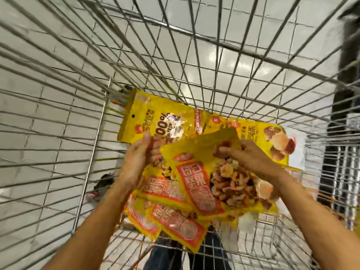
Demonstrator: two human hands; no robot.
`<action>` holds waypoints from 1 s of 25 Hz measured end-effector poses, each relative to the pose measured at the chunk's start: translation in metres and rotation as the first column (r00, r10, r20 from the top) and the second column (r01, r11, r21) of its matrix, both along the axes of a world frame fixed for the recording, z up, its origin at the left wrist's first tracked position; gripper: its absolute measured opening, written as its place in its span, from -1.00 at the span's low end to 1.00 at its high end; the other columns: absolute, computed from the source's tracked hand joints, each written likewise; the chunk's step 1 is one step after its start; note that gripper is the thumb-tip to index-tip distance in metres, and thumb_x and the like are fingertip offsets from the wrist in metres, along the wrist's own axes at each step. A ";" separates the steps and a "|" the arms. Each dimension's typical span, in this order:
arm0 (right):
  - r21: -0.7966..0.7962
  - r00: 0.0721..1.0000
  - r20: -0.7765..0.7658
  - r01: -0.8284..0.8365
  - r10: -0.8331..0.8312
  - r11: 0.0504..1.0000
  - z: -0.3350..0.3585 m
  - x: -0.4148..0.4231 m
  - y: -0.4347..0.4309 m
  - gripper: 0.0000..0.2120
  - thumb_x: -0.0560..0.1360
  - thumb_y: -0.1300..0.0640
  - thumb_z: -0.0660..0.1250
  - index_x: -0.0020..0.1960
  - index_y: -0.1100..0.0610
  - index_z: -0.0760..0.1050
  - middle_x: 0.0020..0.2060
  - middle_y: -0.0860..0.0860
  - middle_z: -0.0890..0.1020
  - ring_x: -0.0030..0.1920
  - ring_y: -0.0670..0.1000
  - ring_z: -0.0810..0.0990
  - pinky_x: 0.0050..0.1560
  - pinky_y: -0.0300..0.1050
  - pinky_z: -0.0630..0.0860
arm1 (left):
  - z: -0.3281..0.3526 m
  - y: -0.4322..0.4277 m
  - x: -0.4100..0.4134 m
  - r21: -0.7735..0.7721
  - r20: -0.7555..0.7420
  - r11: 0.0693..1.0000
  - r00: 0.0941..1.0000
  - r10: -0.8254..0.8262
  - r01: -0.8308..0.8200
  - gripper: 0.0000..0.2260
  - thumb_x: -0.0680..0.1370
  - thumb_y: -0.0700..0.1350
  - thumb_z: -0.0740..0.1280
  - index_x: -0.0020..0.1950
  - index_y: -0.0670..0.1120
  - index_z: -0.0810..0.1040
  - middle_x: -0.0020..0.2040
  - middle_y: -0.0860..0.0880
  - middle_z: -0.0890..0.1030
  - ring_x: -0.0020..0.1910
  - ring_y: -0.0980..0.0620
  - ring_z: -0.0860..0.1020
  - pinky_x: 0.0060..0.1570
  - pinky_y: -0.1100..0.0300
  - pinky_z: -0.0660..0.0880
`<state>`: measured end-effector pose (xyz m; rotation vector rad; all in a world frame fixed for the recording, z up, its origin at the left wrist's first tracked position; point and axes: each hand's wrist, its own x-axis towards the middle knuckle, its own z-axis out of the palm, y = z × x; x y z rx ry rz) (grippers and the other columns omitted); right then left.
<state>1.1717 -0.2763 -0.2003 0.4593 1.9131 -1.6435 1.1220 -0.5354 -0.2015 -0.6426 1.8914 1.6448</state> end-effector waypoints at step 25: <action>-0.296 0.676 -0.210 0.644 -0.706 0.705 0.238 0.090 -0.002 -0.77 0.25 -0.08 0.35 -0.26 0.07 0.63 -0.44 -0.14 0.62 -0.38 -0.21 0.58 -0.28 -0.38 0.50 | 0.207 -0.016 -0.006 -0.345 -0.549 0.935 0.792 -0.267 0.076 -0.80 0.51 -0.14 0.38 0.02 -0.24 0.51 -0.17 -0.26 0.57 -0.21 -0.08 0.51 -0.09 -0.05 0.48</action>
